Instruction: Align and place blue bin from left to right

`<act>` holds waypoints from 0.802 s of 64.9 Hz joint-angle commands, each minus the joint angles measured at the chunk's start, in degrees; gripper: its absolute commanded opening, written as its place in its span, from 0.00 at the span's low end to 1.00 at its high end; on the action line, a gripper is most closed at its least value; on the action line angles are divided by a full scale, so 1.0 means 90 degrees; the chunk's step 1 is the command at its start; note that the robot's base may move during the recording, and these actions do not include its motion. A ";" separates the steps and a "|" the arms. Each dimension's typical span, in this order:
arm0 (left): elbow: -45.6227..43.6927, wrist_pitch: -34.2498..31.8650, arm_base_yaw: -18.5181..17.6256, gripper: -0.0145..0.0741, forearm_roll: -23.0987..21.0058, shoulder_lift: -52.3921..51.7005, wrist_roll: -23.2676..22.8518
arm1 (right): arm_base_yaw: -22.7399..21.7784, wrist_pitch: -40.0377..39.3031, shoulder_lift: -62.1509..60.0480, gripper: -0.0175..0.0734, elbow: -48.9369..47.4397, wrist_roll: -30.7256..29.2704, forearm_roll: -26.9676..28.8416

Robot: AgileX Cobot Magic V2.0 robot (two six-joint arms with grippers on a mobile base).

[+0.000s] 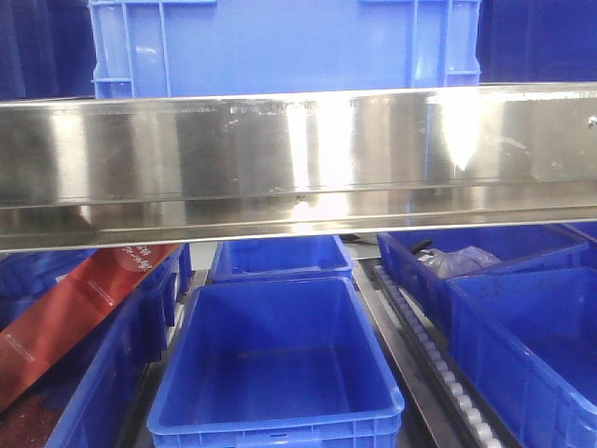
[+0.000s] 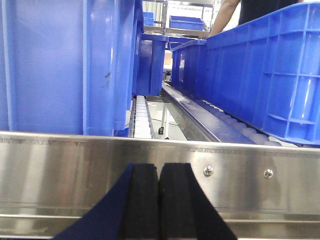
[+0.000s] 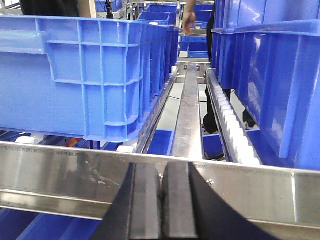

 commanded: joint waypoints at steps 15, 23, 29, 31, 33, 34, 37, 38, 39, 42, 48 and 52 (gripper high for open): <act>-0.0013 -0.0117 0.0013 0.04 -0.0023 -0.0035 0.0023 | -0.0708 -0.0029 -0.0223 0.12 0.0132 -0.0025 -0.0095; -0.0013 -0.0117 0.0013 0.04 -0.0023 -0.0035 0.0023 | -0.1374 -0.0208 -0.0730 0.12 0.0584 -0.0025 0.0070; -0.0013 -0.0117 0.0013 0.04 -0.0023 -0.0035 0.0023 | -0.1657 -0.0333 -0.1159 0.12 0.1067 -0.0025 0.0142; -0.0013 -0.0117 0.0013 0.04 -0.0023 -0.0035 0.0023 | -0.1699 -0.0349 -0.1322 0.12 0.1261 -0.0025 0.0142; -0.0013 -0.0117 0.0013 0.04 -0.0023 -0.0035 0.0023 | -0.1731 -0.0360 -0.1483 0.12 0.1437 -0.0025 0.0142; -0.0013 -0.0117 0.0013 0.04 -0.0023 -0.0035 0.0023 | -0.1747 -0.0365 -0.1547 0.12 0.1503 -0.0025 0.0142; -0.0013 -0.0117 0.0013 0.04 -0.0023 -0.0035 0.0023 | -0.1761 -0.0391 -0.1675 0.12 0.1689 -0.0025 0.0142; -0.0013 -0.0117 0.0013 0.04 -0.0023 -0.0035 0.0023 | -0.1761 -0.0392 -0.1675 0.12 0.1747 -0.0025 0.0142; -0.0013 -0.0117 0.0013 0.04 -0.0023 -0.0035 0.0023 | -0.1761 -0.0410 -0.1675 0.12 0.1830 -0.0025 0.0142; -0.0013 -0.0117 0.0013 0.04 -0.0023 -0.0035 0.0023 | -0.1761 -0.0605 -0.1675 0.12 0.2015 -0.0025 0.0142; -0.0013 -0.0117 0.0013 0.04 -0.0023 -0.0035 0.0023 | -0.1761 -0.0869 -0.1675 0.12 0.2097 -0.0025 0.0142; -0.0013 -0.0117 0.0013 0.04 -0.0023 -0.0035 0.0023 | -0.1761 -0.0745 -0.1675 0.12 0.2097 -0.0025 0.0142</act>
